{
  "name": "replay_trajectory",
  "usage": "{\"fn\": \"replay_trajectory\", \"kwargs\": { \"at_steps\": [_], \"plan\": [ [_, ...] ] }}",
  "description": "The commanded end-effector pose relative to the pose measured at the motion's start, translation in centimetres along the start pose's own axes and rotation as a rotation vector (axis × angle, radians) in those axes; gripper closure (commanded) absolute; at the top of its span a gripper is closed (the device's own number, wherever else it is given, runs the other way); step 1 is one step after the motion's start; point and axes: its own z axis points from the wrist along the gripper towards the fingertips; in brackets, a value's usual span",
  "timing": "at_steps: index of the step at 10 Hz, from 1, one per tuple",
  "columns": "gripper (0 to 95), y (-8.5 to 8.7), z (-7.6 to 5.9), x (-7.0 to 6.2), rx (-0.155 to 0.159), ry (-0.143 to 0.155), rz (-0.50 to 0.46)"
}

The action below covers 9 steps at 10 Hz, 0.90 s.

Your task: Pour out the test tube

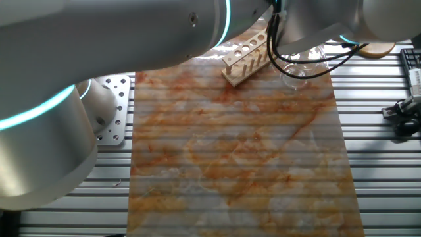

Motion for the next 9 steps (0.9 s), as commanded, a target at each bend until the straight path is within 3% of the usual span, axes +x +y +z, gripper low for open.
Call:
{"fn": "replay_trajectory", "kwargs": {
  "at_steps": [1,9],
  "plan": [
    [95.0,0.03,-0.02,-0.04,0.001,0.000,0.006],
    [95.0,0.03,-0.05,-0.04,0.006,-0.023,0.002]
  ]
}}
